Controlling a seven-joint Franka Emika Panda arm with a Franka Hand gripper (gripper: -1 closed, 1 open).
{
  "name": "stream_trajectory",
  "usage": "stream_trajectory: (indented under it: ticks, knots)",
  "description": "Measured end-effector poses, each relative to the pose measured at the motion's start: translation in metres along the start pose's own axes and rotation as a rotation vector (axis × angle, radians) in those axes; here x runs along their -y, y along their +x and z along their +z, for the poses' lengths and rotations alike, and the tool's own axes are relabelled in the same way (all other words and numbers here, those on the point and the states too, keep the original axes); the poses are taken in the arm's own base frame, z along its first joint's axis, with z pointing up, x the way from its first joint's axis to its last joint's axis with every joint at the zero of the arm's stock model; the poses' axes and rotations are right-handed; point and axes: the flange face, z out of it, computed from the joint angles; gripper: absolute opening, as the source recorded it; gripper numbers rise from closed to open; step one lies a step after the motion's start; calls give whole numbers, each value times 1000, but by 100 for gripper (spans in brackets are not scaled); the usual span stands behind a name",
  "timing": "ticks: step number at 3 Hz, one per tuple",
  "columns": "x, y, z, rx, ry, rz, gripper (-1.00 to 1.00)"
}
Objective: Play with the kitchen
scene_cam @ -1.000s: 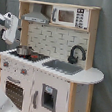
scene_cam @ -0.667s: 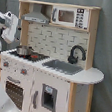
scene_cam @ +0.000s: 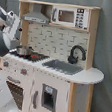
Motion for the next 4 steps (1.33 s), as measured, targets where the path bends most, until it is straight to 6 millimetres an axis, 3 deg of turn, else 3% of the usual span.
stream_trajectory:
  ticks: [2,4]
  knots:
    - [-17,7,13,-3,159,-21,100]
    - [-21,10,30,-23,313,-61,100]
